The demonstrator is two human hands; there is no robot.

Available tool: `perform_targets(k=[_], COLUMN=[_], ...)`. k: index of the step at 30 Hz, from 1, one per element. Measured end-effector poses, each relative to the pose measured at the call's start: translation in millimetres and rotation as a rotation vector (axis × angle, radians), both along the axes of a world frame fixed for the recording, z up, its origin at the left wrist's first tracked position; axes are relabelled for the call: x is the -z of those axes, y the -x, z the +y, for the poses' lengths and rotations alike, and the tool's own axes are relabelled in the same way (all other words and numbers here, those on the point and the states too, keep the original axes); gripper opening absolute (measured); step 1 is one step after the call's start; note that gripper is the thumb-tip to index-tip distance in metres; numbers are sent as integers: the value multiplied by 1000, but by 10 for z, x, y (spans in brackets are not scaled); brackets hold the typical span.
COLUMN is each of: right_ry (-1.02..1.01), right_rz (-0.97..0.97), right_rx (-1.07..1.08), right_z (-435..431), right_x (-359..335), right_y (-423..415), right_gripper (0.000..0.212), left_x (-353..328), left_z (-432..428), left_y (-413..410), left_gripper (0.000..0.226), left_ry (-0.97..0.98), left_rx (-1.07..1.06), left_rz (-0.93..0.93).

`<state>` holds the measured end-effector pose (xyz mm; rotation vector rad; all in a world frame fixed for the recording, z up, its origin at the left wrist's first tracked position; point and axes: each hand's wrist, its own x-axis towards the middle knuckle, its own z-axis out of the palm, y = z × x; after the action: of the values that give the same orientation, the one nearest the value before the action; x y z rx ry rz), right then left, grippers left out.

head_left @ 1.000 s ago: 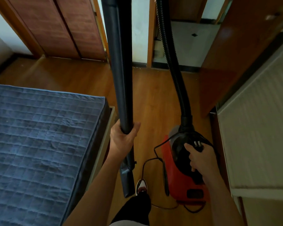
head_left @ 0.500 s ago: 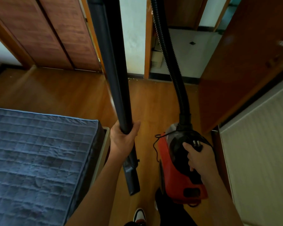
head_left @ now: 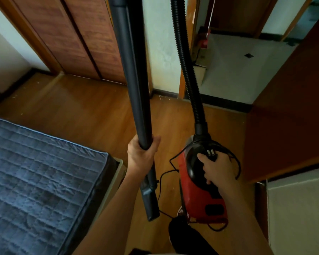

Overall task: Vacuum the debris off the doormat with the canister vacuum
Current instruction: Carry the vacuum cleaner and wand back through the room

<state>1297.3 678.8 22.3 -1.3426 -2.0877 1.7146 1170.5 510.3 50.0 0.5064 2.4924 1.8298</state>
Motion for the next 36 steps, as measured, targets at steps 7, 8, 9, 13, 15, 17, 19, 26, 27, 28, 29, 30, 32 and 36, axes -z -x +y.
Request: perform_targets(k=[7,8,9,13,15,17,19,26,27,28,29,30,32,36], right_ry=[3,0,-6,-18,-23,-26,-30,-9,-11,-16,-22,-30,-53,-65], right_rz=[68,63,56,51,55,56,49,22,18,15,11,13,20,36], right_rx=[-110,-128,-142,-187,-213,-235,-245,-306,-318,-329,-340,-351,-383,-416], right_z=[674,741,805,964,993,1013,1041,1067,1062,1056,1046,1028,986,878], right_x=[-142,-147,-144,-86,-54,-36,-23,47,52,52,49,35,-21,-84], right_y=[755,855,959,1367,1550,1752,2000,3216,3416,3615,3803,3989,4355,5026], right_gripper=[33,33,32,28,27,27,28,29,30,30,30,30,31,35], left_x=[-77,-89,-99,-101,-92,-76,-38,149,174,189,198,197,171,101], left_z=[512,546,580,654,651,634,622,547,528,511,494,475,434,328], left_y=[512,598,688,1040,1209,1390,1613,2753,2948,3145,3341,3533,3893,4504], left_gripper=[24,25,28,26,22,22,23,33,36,37,37,36,31,29], left_ry=[-46,-53,-61,-115,-112,-115,-101,-134,-140,-141,-140,-142,-150,-173], left_rx=[-109,-129,-148,-228,-231,-235,-251,-270,-274,-280,-290,-298,-307,-335], left_rz=[19,26,40,72,86,95,94,106,110,107,97,88,93,52])
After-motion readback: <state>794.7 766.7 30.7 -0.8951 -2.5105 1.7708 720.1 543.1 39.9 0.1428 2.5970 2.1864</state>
